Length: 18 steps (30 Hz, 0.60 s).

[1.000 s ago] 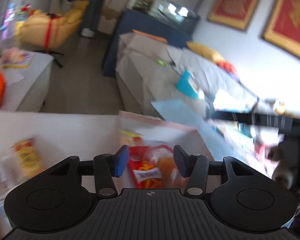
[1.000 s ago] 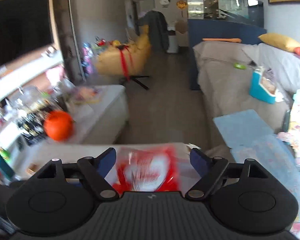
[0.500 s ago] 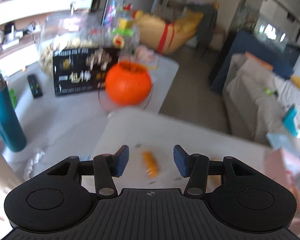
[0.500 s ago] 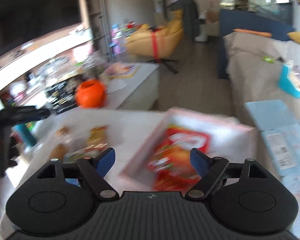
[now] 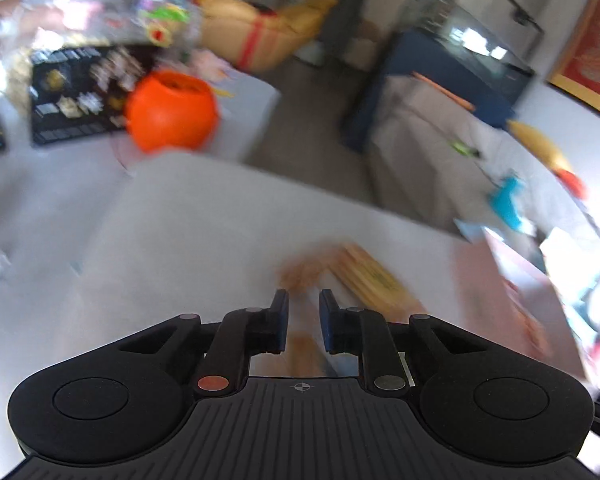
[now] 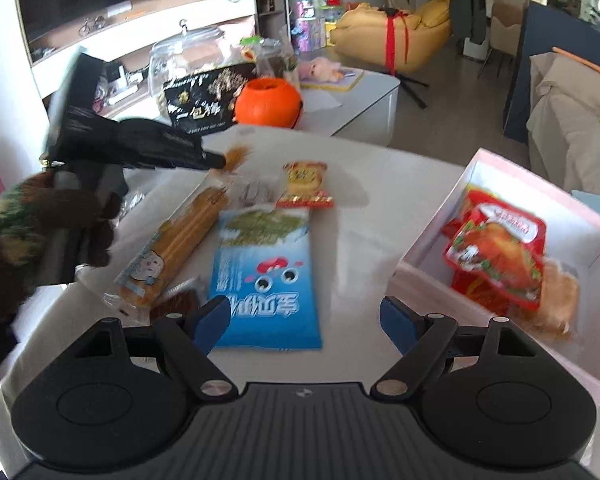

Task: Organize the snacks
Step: 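Grasp the foil-wrapped brown jerky square with the right gripper while the left grasps the yellow rice-cracker packet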

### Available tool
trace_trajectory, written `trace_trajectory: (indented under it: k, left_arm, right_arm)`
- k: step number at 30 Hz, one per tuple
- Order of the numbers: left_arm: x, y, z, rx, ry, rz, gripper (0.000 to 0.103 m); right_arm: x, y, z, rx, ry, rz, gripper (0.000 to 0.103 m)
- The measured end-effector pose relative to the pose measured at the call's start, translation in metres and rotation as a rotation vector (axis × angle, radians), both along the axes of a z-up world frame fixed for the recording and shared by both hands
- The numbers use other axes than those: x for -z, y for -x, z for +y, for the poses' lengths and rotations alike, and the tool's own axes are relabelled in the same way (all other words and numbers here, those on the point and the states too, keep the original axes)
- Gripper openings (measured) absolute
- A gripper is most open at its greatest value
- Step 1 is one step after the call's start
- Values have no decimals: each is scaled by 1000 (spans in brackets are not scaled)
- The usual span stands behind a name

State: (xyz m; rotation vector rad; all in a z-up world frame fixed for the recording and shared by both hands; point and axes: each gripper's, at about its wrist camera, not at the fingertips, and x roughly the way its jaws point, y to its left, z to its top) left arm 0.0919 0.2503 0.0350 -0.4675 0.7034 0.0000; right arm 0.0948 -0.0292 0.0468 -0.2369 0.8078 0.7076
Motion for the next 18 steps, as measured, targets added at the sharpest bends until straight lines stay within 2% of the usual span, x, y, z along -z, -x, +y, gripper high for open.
trace_trajectory:
  k: [3,6,8,11,13,16,17,18]
  left_arm:
    - [2,30,-19,70,1,14,20]
    - [2,54,-26,90,2,8,20]
    - [-2,69,-28,69,-15,-8,20]
    - [-6,77,-23,13,-37,-26,21]
    - [-8,76,-20,-23,-54,-20,21]
    - [-13,77,-22,-50,-82,-25,21]
    - [-14,76,-21,-48,-90,-33,21]
    - [-17,77,-22,-46,-101,-40,22]
  right_arm:
    - [15,9,11,-44,-7,43,82]
    - [27,22,31,-115,-12,55,82]
    - [31,33,44,-164,-1,22,77]
    - [36,53,68,-256,36,-73,62]
    - [41,60,82,-274,59,-132,61]
    - [48,55,95,-253,64,-148,61]
    - [49,53,94,-248,60,-142,59]
    - [47,54,91,-246,57,-133,52]
